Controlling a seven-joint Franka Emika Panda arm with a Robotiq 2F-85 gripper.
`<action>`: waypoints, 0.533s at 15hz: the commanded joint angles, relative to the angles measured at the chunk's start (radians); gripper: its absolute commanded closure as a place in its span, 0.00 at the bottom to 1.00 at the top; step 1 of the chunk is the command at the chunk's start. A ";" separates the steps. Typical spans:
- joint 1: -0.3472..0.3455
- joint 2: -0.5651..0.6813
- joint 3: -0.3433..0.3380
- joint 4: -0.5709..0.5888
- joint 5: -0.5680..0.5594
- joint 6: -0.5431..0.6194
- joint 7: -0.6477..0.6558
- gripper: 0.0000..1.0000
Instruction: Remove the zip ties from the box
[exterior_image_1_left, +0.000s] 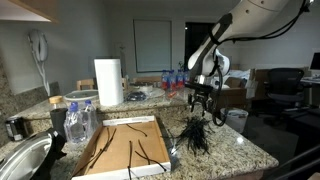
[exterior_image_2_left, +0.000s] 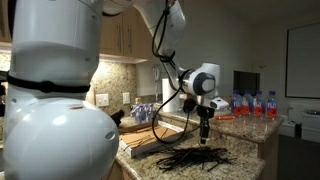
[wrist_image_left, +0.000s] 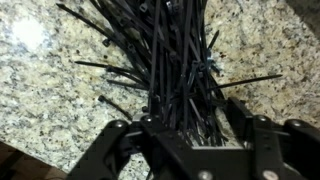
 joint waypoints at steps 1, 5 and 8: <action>0.021 -0.120 0.022 -0.092 0.012 0.036 -0.039 0.02; 0.050 -0.224 0.066 -0.140 -0.041 -0.014 -0.124 0.00; 0.076 -0.280 0.117 -0.140 -0.123 -0.109 -0.128 0.00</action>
